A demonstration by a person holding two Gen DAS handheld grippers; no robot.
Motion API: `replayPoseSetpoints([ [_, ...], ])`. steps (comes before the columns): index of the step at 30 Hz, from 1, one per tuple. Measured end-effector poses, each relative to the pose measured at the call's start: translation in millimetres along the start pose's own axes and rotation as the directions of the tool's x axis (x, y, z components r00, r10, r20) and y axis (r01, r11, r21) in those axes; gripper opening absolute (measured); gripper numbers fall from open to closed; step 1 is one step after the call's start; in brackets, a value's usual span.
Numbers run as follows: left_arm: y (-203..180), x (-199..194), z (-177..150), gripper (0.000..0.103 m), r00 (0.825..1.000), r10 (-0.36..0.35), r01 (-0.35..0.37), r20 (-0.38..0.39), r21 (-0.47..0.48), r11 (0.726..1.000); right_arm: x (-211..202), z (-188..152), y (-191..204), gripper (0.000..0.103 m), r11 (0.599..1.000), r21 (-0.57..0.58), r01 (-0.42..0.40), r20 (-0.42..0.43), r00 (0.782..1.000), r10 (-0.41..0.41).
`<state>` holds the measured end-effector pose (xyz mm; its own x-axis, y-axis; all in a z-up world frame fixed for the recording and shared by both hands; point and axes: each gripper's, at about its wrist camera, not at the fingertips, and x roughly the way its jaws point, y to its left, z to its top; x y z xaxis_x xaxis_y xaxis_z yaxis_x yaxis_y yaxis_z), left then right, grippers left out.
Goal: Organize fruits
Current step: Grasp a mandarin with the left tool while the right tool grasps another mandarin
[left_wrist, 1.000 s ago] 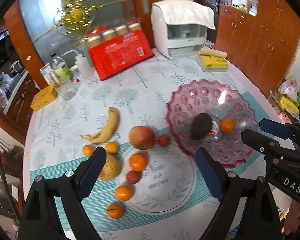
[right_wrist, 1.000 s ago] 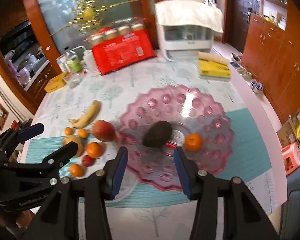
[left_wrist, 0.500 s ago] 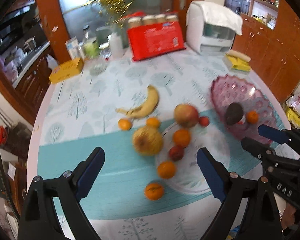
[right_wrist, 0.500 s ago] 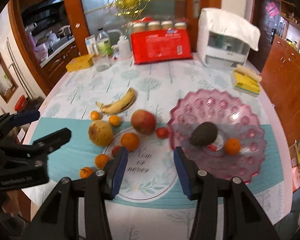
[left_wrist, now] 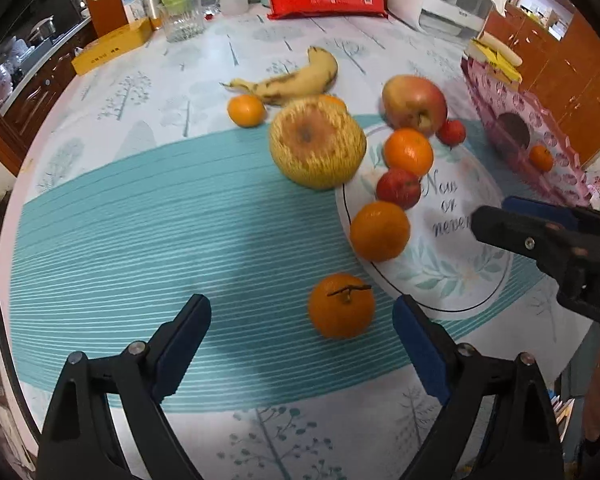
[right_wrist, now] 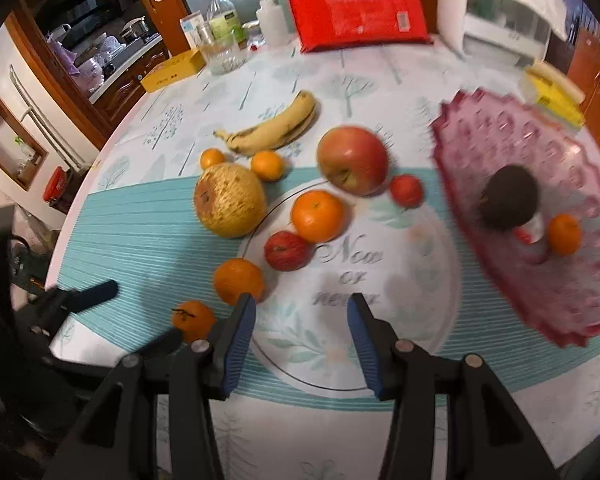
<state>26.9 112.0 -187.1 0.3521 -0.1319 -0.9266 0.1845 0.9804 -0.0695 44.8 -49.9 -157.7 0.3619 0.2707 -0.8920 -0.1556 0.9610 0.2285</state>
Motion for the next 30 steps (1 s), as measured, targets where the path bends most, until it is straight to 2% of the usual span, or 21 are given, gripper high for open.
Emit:
replayPoseSetpoints([
  [4,-8,14,-1,0.073,1.000,-0.021,0.021,0.001,0.013,1.000,17,4,7,0.048,0.999,0.008,-0.051,-0.028,0.998,0.051],
  [8,-12,17,-2,0.063,1.000,-0.030,0.030,0.006,0.027,0.999,34,9,13,0.048,0.996,0.024,-0.082,-0.060,0.995,0.083],
  [11,-12,18,-2,0.051,0.998,-0.063,0.062,0.014,0.038,0.997,48,11,18,0.048,0.995,0.036,-0.098,-0.084,0.991,0.100],
  [13,-14,17,-2,0.039,0.995,-0.098,0.097,0.018,0.048,0.994,53,12,18,0.049,0.994,0.041,-0.097,-0.097,0.990,0.101],
  [16,-15,17,-4,0.038,0.996,-0.090,0.088,0.026,0.061,0.994,62,13,21,0.048,0.993,0.054,-0.107,-0.118,0.987,0.113],
  [20,-8,14,-7,0.038,0.994,-0.112,0.111,0.020,0.032,0.993,69,13,24,0.048,0.989,0.063,-0.130,-0.133,0.981,0.138],
  [23,3,10,-7,0.037,0.992,-0.125,0.125,0.025,-0.006,0.992,72,13,28,0.041,0.987,0.058,-0.151,-0.137,0.978,0.158],
  [30,23,0,-2,0.037,0.991,-0.128,0.129,0.025,-0.080,0.988,66,12,34,0.040,0.992,0.012,-0.124,-0.124,0.984,0.124],
])
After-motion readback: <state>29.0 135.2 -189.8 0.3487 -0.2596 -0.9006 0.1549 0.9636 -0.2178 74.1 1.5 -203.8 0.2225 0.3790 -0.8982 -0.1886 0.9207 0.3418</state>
